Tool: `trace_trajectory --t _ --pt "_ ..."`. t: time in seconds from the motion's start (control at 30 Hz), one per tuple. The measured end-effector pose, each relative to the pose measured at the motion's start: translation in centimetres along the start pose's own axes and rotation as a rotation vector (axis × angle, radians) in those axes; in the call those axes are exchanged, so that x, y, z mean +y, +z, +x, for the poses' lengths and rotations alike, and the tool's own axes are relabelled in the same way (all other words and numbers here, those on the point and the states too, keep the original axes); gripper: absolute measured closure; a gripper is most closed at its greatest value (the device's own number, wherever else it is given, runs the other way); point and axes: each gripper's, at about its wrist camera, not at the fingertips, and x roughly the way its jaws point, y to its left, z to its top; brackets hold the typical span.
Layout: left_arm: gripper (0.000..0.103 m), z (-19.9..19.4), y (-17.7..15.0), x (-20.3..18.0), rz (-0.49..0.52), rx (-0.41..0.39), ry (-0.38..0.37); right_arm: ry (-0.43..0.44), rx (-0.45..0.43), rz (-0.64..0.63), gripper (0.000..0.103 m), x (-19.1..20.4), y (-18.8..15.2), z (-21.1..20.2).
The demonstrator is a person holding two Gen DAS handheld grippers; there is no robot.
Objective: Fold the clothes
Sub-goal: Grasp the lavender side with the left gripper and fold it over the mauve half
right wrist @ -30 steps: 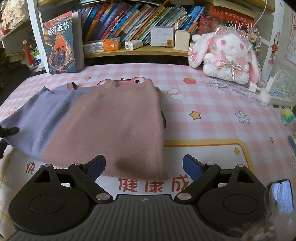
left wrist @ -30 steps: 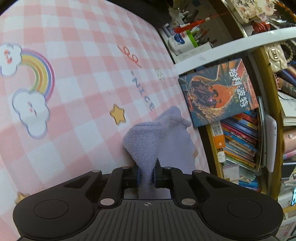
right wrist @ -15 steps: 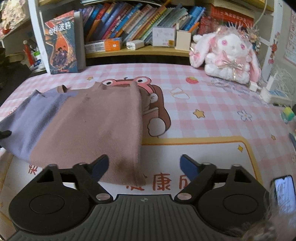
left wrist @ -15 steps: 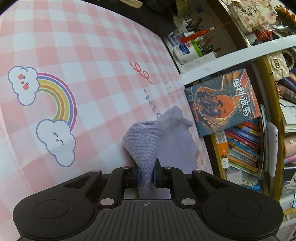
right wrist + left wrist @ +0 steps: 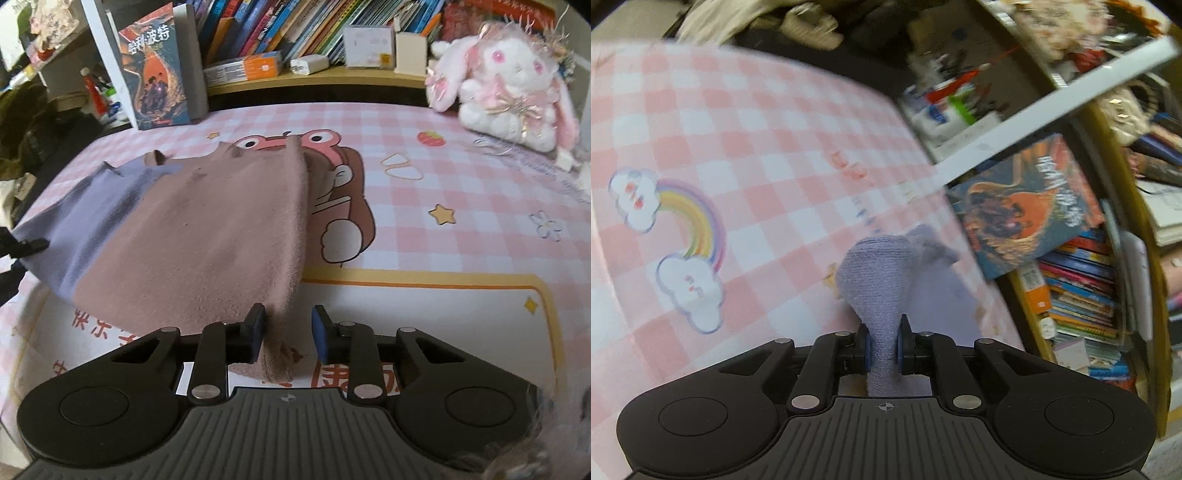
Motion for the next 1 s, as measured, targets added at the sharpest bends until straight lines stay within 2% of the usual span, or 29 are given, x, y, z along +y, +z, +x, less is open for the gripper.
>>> trace_trajectory --t 0.27,0.4,0.5,0.57,0.67,0.77,0.83,0.9,0.97,1.0 --pt "0.093 -3.2 -1.5 -8.1 0.263 -0.078 -0.079 0.079 0.003 -0.042 0.078 -0.9 -0.1 0.3" --pt "0.093 -4.8 -4.0 -13.1 0.431 -0.098 -0.129 0.115 0.005 -0.056 0.078 -1.4 -0.1 0.5" --pt "0.093 -5.5 -7.2 -16.4 0.582 -0.087 -0.149 0.14 0.007 -0.063 0.078 -1.8 0.0 0.6" --pt "0.092 -5.4 -9.9 -18.5 0.705 -0.048 -0.148 0.157 0.009 -0.068 0.078 -2.1 0.0 0.7" --pt "0.092 -4.1 -14.8 -20.4 0.921 0.056 -0.113 0.189 0.018 -0.057 0.078 -2.7 0.0 0.6" --pt "0.084 -2.5 -19.8 -21.0 1.16 0.183 -0.076 0.227 0.036 -0.015 0.075 -4.0 0.0 0.4" --pt "0.081 -1.6 -22.2 -20.7 1.267 0.231 -0.038 0.247 0.049 0.025 0.072 -5.1 0.0 0.2" --pt "0.074 -1.4 -23.2 -20.4 1.291 0.249 -0.035 0.254 0.053 0.064 0.069 -6.4 -0.1 -0.2" --pt "0.063 -1.3 -23.8 -20.2 1.294 0.264 -0.04 0.259 0.048 0.104 0.064 -7.7 -0.1 -0.8" --pt "0.053 -1.2 -24.0 -20.2 1.296 0.271 -0.044 0.266 0.042 0.124 0.063 -8.3 -0.1 -1.1"
